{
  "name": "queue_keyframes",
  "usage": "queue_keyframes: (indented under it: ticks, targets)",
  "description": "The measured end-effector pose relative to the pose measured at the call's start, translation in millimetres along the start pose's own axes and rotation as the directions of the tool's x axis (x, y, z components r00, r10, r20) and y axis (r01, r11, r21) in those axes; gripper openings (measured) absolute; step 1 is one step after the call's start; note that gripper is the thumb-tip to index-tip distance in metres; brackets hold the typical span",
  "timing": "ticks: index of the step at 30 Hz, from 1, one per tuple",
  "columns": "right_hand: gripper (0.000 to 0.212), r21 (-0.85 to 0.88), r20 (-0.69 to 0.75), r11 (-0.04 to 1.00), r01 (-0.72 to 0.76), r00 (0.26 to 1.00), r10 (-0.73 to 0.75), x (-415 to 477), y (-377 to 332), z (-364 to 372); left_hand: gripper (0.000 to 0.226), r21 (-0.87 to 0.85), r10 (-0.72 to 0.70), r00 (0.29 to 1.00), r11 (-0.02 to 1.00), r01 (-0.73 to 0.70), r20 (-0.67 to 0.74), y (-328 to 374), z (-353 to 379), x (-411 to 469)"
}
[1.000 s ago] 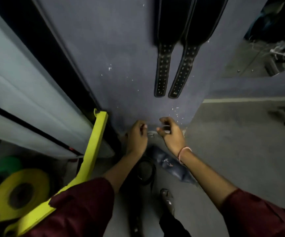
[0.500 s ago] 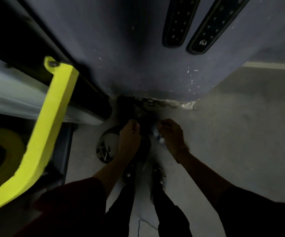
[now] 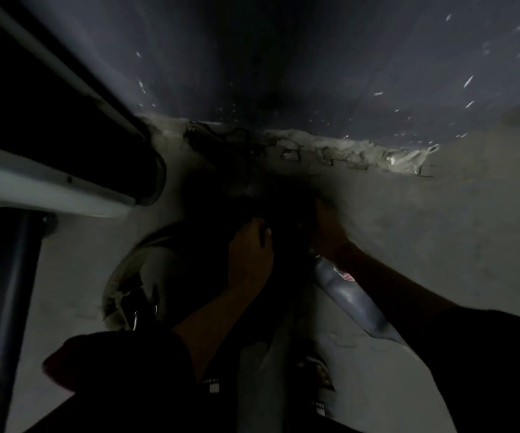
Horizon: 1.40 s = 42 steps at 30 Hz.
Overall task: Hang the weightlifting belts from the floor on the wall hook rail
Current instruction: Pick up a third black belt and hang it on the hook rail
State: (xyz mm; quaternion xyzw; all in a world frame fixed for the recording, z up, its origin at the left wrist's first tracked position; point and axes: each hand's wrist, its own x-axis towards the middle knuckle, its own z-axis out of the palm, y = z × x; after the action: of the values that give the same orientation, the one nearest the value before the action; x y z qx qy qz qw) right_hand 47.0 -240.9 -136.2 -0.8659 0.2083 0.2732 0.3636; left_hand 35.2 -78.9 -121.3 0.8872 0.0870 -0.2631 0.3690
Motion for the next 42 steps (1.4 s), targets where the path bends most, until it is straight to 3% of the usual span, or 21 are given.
queue_keyframes:
  ticks: [4,7,11,16,20,22,26,32,37,39,42]
  targets:
    - [0.085,-0.087,0.074,0.995,-0.048,0.996,0.055,52.8,32.9,23.3,0.037,0.101,0.018,0.998,0.995,-0.013,-0.058,-28.0,26.1,25.0]
    - [0.091,-0.106,0.01,0.991,-0.078,0.997,0.08,71.5,45.5,29.6,0.036,0.075,0.051,0.999,0.996,-0.05,-0.012,-38.6,39.7,34.8]
    - [0.079,-0.191,-0.023,0.966,-0.172,0.985,0.171,76.0,38.9,29.9,0.037,0.044,0.048,0.999,0.998,-0.048,-0.001,-38.7,45.7,36.7]
    - [0.061,-0.043,-0.011,0.984,-0.172,0.985,0.172,49.2,23.8,41.9,0.043,-0.079,0.033,0.999,0.996,-0.032,0.006,-34.7,51.2,17.6]
    - [0.057,0.105,-0.054,0.98,-0.167,0.983,0.174,-9.5,12.8,34.9,0.09,-0.232,-0.181,0.983,0.958,0.171,-0.021,-48.1,66.3,-5.9]
    - [0.058,0.117,-0.125,0.977,-0.18,0.973,0.195,-42.6,12.3,24.2,0.108,-0.342,-0.261,0.964,0.903,0.26,0.042,-35.1,58.8,-41.2]
    - [0.05,0.308,-0.177,0.945,-0.11,0.969,0.17,-119.7,-6.0,-12.8,0.058,-0.533,-0.218,0.968,0.808,0.252,0.127,12.4,5.1,-122.6]
    - [0.041,0.542,-0.194,0.836,-0.082,0.956,0.219,-243.8,-55.3,-95.7,0.087,-0.587,-0.17,0.985,0.798,0.136,-0.003,82.8,-70.1,-198.5]
    - [0.027,0.605,-0.282,0.794,0.056,0.948,0.148,-364.7,-123.0,-171.3,0.112,-0.528,-0.144,0.989,0.838,0.135,0.024,145.2,-139.6,-243.5]
    - [0.024,0.632,-0.317,0.765,0.123,0.942,0.11,-404.3,-146.5,-197.3,0.102,-0.539,-0.131,0.991,0.832,0.132,0.04,178.9,-175.4,-269.1]
    - [0.015,0.679,-0.368,0.694,0.24,0.929,0.039,-458.3,-180.2,-233.9,0.067,-0.603,-0.057,0.997,0.795,0.074,0.047,235.3,-227.3,-322.6]
